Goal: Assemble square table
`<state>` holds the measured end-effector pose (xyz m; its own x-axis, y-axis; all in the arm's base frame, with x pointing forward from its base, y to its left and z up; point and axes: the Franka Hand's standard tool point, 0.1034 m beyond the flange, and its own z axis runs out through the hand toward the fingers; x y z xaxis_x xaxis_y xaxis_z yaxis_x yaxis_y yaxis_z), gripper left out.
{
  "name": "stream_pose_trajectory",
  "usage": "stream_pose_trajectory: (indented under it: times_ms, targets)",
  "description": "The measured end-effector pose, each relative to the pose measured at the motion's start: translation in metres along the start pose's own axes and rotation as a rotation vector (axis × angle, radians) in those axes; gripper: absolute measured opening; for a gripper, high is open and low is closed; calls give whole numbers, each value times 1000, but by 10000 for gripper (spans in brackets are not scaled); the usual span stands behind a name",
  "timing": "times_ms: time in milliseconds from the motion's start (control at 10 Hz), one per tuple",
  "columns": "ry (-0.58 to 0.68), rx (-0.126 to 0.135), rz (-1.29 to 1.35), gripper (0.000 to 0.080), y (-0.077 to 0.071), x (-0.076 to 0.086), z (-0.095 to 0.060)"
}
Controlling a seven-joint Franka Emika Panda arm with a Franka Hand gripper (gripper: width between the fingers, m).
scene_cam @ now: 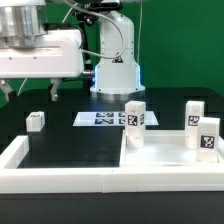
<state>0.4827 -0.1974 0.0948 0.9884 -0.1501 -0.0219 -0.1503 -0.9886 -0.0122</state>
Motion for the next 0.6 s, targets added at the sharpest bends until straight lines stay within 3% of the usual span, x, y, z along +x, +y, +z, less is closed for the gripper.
stream_pose_trajectory:
  times_ms: [200, 400, 600]
  targets:
    - [-2, -6, 14, 649, 15, -3, 1]
    - [-13, -34, 35, 649, 34, -22, 19]
    - [-24, -42, 33, 649, 42, -37, 27]
